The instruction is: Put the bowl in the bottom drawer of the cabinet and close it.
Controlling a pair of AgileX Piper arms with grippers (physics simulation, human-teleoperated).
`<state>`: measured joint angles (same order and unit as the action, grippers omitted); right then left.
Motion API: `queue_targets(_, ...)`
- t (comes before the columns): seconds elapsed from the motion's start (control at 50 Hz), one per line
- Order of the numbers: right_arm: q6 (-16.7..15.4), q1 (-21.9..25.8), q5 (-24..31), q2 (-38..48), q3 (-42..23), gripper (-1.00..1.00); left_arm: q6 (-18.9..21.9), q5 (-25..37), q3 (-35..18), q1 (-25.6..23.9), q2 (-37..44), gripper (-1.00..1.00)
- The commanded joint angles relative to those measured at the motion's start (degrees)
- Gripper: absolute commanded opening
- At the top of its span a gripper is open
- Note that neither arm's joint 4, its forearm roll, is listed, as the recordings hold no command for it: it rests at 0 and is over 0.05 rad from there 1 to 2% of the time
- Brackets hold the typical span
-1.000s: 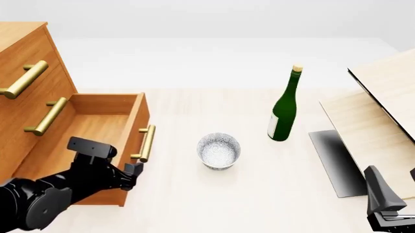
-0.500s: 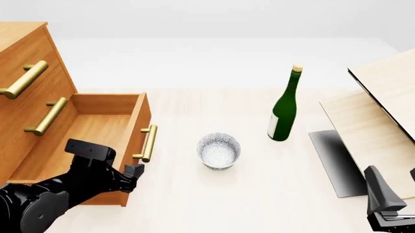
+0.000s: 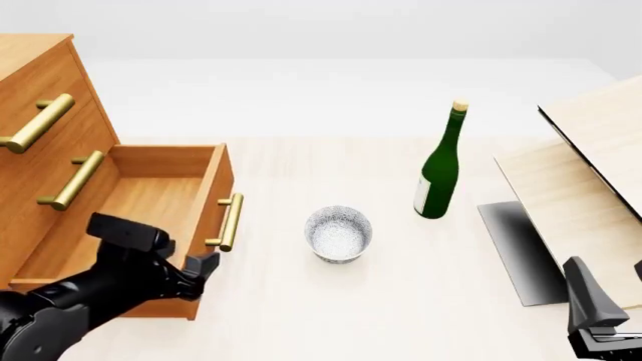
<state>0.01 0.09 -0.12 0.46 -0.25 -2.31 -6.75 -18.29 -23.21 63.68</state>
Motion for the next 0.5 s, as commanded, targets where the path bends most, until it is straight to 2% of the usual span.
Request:
queue_targets(0.02,0.01,-0.01,0.01,-0.02,0.01,1.0,-1.54,2.08,-0.59,0.37,-3.57,1.0)
queue_targets(0.5,0.0,-0.01,0.01,-0.01,0.01,1.0,0.06,7.87,-0.41,0.61,-13.06,1.0)
